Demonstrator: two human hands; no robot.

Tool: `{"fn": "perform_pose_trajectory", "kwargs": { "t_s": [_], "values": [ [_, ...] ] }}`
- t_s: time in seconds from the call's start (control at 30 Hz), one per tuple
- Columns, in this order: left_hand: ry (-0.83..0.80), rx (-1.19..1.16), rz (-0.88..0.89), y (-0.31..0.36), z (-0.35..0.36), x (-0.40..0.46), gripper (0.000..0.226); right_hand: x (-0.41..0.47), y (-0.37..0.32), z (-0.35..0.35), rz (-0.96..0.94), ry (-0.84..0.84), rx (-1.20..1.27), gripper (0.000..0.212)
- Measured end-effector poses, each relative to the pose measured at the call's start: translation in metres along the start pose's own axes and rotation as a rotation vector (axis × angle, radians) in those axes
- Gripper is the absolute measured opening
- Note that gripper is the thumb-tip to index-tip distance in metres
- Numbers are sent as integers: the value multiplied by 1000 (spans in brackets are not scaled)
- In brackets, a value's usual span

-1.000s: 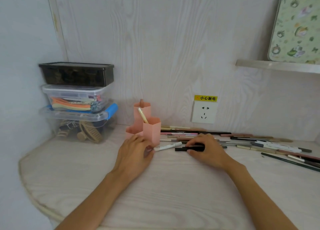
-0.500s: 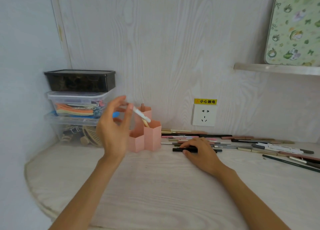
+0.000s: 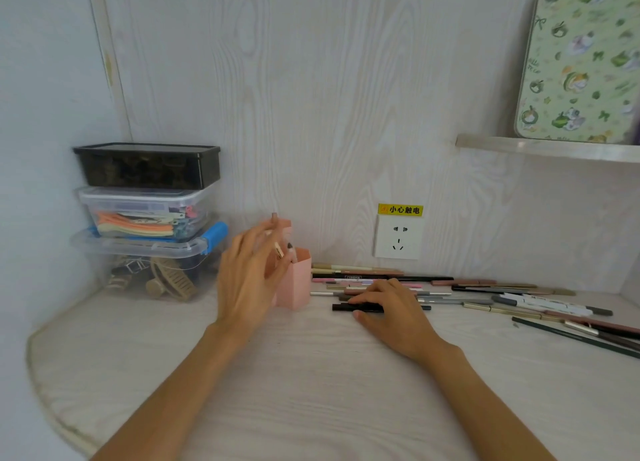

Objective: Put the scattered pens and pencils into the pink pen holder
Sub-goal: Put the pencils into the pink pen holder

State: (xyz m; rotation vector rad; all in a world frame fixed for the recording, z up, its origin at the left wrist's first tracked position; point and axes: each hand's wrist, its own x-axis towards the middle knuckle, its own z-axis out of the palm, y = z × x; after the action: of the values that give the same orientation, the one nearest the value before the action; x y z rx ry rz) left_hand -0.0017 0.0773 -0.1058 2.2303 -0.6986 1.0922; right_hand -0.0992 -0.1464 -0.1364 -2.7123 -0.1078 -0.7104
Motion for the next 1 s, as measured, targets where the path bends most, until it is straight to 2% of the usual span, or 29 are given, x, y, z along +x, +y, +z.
{"fn": "perform_pose_trajectory", "kwargs": {
  "t_s": [0.07,0.13,0.2,0.27,0.3,0.37,0.5,0.6,0.67,0.73,0.93,1.0],
  "values": [
    [60,-89,-69,-10,-6,-12,59,0,0,-1,8,1,-3,22],
    [78,-231,-239,-20,-10,-25,68,1,-1,-1,26,-4,23,20],
    [-21,-368,-476,-28,-11,-32,81,3,-3,-2,35,-12,37,18],
    [-198,-417,-624,-32,-7,-35,84,3,-6,-6,50,57,76,18],
    [-270,-424,-649,-32,-5,-37,76,4,-7,-10,68,133,126,16],
    [-306,-428,-645,-34,-4,-40,58,8,-17,-17,125,318,289,14],
    [-268,-440,-653,-33,-7,-39,52,37,-47,-37,256,618,661,11],
    [-269,-446,-657,-31,-9,-37,54,67,-78,-50,251,692,965,18],
    [-265,-461,-659,-31,-9,-37,57,82,-103,-50,178,657,1036,25],
    [-261,-479,-658,-31,-9,-37,62,93,-126,-40,66,607,904,34],
    [-240,-524,-666,-31,-13,-39,54,110,-161,13,-149,267,92,38],
    [-247,-513,-673,-32,-11,-40,59,114,-162,25,-202,203,-117,39]
  ]
}}
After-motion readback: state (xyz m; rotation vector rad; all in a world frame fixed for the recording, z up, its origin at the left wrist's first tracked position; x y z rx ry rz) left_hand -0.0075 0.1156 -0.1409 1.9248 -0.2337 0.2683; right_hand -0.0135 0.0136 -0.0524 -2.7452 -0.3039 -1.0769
